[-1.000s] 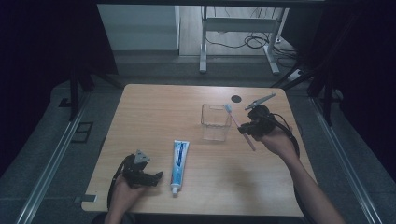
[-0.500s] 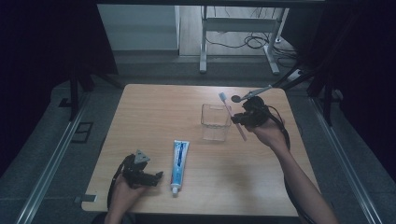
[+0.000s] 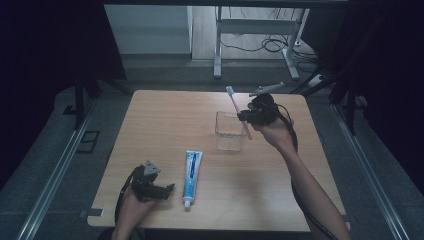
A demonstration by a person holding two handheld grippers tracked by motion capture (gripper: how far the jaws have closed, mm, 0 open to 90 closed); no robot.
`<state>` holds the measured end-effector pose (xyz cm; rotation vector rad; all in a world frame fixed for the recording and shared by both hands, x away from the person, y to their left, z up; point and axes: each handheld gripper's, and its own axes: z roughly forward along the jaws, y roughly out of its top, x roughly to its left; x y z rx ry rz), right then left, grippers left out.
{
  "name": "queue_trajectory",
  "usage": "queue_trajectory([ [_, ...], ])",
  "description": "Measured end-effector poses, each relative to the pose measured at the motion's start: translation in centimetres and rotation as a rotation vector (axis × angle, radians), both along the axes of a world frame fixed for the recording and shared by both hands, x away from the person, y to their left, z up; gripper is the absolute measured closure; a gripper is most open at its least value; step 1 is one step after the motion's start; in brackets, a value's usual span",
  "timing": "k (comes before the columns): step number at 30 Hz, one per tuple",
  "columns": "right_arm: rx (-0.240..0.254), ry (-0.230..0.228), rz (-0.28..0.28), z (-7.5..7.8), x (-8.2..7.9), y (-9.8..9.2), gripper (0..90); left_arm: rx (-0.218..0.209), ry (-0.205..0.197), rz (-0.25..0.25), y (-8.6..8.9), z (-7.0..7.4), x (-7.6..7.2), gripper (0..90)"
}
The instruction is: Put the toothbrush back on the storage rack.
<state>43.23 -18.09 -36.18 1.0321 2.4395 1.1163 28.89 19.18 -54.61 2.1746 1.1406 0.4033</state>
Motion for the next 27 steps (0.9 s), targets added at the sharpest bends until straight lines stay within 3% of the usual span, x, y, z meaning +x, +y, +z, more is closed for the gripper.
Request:
queue_trajectory([
  [12,0.040,-0.045,-0.038,-0.7,1.8,1.6,78.6,0.001,0.000,0.000,0.0,0.0,0.0,0.2],
  [27,0.031,-0.031,-0.077,-4.3,3.5,2.6,78.5,0.000,0.002,-0.001,0.0,0.0,0.0,0.2],
])
